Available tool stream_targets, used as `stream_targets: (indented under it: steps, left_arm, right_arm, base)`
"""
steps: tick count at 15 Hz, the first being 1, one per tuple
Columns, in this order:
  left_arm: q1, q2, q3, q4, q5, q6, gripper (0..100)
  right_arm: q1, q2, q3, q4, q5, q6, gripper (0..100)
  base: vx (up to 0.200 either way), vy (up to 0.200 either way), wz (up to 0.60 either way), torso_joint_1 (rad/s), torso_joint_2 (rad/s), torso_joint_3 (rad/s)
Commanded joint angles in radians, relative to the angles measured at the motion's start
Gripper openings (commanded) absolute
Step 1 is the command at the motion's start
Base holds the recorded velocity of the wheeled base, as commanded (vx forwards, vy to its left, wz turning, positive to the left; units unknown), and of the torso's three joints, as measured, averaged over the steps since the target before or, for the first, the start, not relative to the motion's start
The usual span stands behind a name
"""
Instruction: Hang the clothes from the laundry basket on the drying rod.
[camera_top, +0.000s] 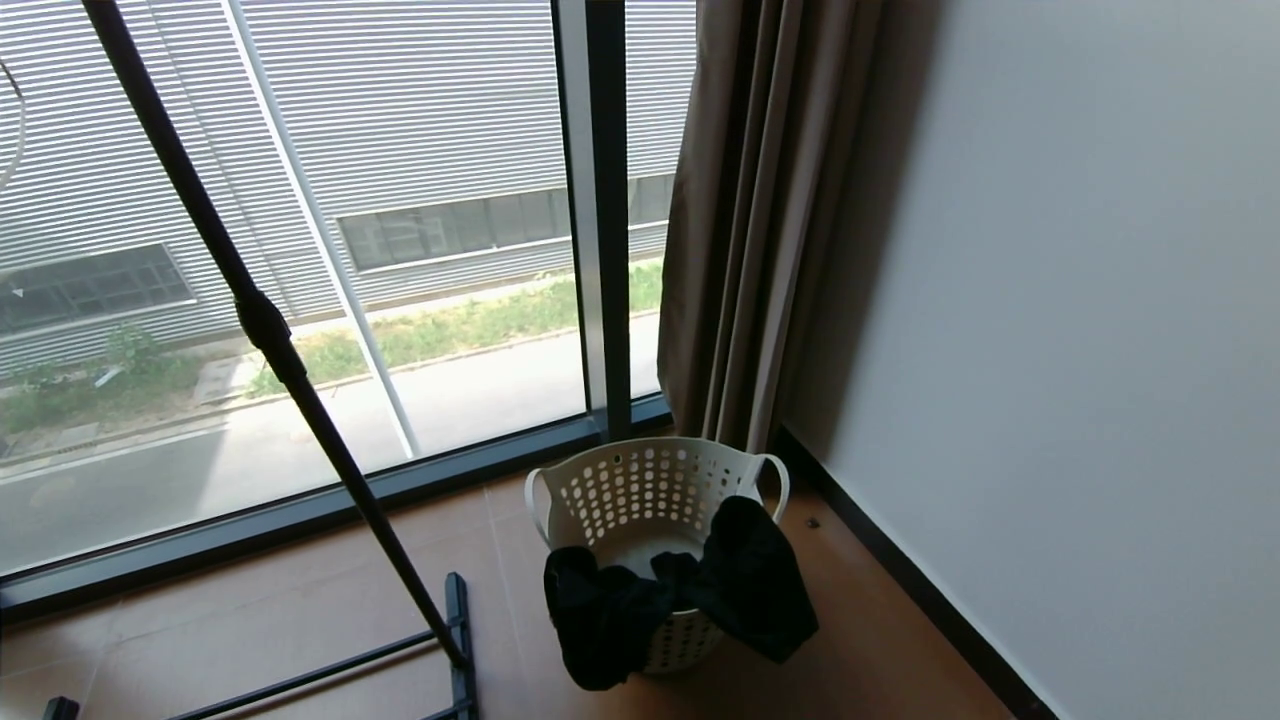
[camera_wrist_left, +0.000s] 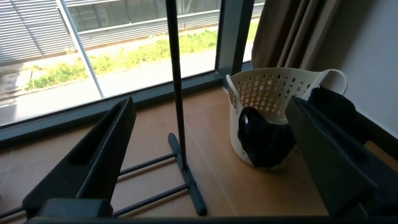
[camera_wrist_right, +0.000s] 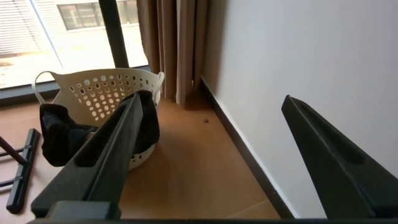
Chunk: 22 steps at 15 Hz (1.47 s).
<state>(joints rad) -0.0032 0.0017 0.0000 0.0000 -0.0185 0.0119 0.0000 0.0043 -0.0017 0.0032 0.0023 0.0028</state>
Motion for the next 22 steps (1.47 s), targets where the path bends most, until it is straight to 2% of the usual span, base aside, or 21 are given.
stream_targets:
  steps: [1,22]
  left_arm:
    - [0.000,0.000,0.000,0.000,0.000,0.000,100]
    - [-0.001,0.000,0.000,0.002,0.003,-0.004,100]
  right_arm:
    - [0.000,-0.001,0.000,0.000,-0.001,0.000,100]
    - [0.000,-0.001,0.000,-0.002,-0.002,0.000,100]
  base:
    - [0.000,0.000,0.00,-0.007,0.00,-0.198]
    - [0.000,0.000,0.00,0.002,0.00,-0.198]
